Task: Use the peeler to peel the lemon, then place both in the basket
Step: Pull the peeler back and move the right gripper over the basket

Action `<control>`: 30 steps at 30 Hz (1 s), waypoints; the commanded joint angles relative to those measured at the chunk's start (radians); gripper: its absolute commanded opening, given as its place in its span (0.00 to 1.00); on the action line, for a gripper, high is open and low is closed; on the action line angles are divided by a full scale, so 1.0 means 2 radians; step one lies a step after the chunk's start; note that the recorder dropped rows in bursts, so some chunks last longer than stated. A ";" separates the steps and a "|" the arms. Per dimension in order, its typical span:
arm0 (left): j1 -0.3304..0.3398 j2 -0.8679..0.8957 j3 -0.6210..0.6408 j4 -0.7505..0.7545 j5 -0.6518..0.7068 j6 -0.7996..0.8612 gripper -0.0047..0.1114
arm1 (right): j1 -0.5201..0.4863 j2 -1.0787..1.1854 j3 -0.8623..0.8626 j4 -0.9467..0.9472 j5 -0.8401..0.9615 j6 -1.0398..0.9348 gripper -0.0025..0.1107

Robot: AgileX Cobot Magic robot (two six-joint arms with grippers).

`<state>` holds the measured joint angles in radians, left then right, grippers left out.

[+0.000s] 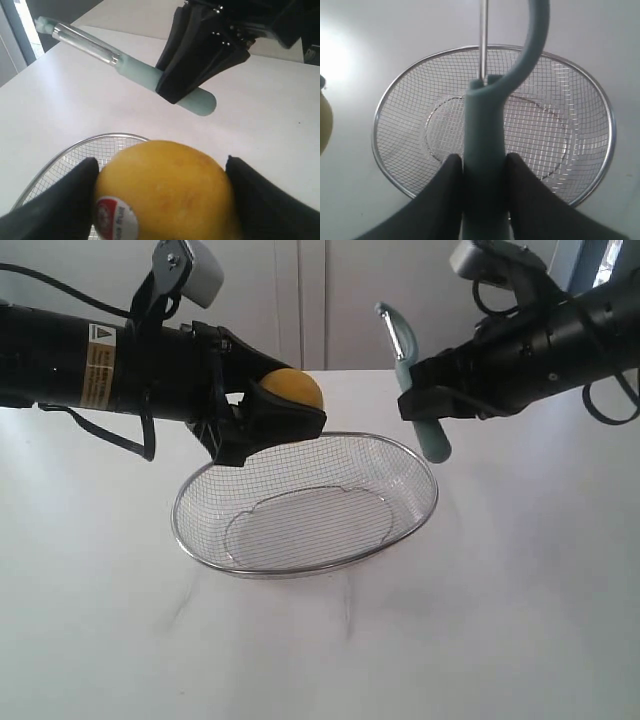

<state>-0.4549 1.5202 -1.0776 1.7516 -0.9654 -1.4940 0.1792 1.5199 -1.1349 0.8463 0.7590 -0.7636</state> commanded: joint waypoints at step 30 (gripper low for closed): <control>0.002 -0.004 0.000 -0.004 0.008 0.004 0.04 | 0.075 0.099 -0.128 -0.299 0.009 0.256 0.02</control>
<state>-0.4549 1.5202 -1.0776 1.7516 -0.9493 -1.4862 0.3127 1.6951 -1.3606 0.2978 0.7720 -0.2930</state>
